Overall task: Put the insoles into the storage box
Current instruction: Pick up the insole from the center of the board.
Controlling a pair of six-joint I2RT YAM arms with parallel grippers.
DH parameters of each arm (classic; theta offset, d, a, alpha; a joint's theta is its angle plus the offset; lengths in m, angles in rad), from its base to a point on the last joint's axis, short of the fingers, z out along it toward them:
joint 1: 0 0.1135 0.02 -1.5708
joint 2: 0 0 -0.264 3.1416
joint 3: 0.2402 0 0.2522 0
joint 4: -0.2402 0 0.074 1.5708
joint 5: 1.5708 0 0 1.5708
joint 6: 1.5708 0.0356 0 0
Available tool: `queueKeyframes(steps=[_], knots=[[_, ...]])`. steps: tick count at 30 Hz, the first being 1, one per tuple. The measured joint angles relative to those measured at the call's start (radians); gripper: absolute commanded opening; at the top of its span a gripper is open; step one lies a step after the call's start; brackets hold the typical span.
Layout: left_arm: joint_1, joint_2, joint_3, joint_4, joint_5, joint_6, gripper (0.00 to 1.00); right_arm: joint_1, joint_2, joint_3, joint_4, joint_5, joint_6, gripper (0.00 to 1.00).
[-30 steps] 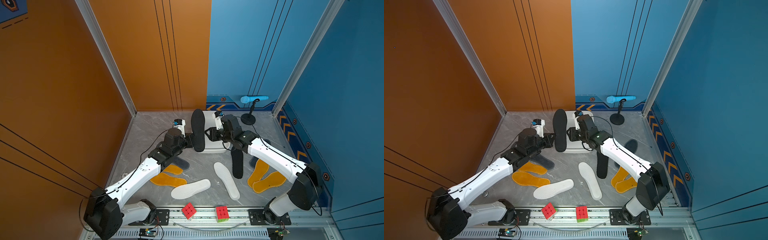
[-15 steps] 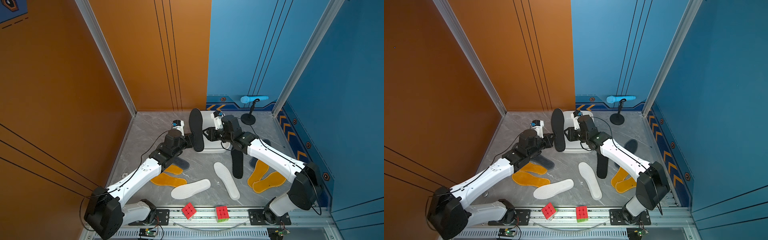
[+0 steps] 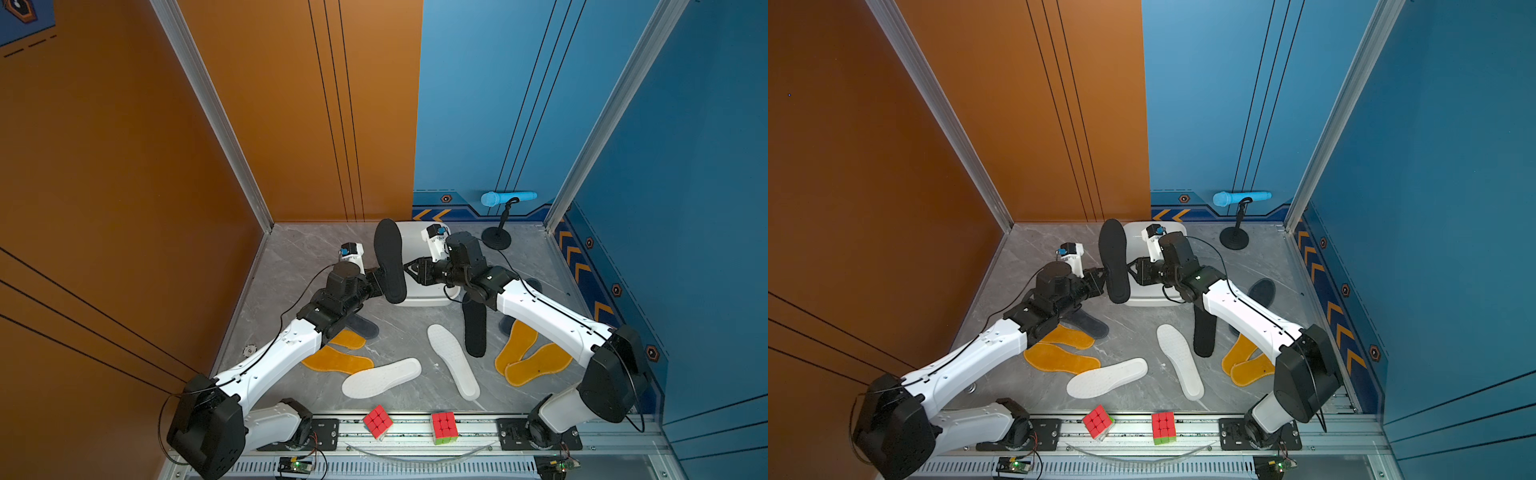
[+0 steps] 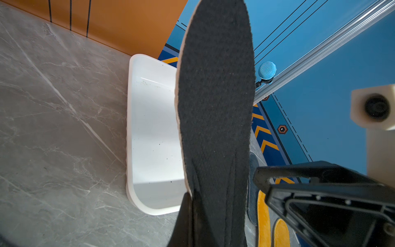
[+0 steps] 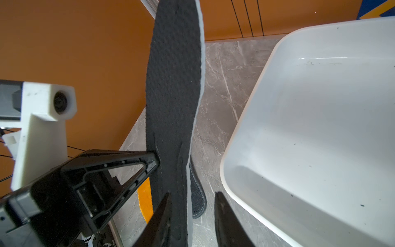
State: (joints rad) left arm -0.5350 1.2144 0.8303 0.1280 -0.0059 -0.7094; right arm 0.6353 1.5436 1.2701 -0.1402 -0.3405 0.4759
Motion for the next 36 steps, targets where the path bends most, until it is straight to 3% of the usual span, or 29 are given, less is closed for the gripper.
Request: queueKeyframes(steps=[19,24,36], knots=[[0.000,0.002,-0.001,0.024,0.002,-0.018,0.00,0.014,0.048,0.000,0.004,-0.027,-0.004,0.31],[-0.001,0.012,-0.001,0.026,0.003,-0.019,0.00,0.019,0.052,0.000,0.014,-0.031,-0.008,0.21],[-0.001,0.013,-0.001,0.027,0.007,-0.018,0.00,0.021,0.058,0.002,0.021,-0.034,-0.007,0.08]])
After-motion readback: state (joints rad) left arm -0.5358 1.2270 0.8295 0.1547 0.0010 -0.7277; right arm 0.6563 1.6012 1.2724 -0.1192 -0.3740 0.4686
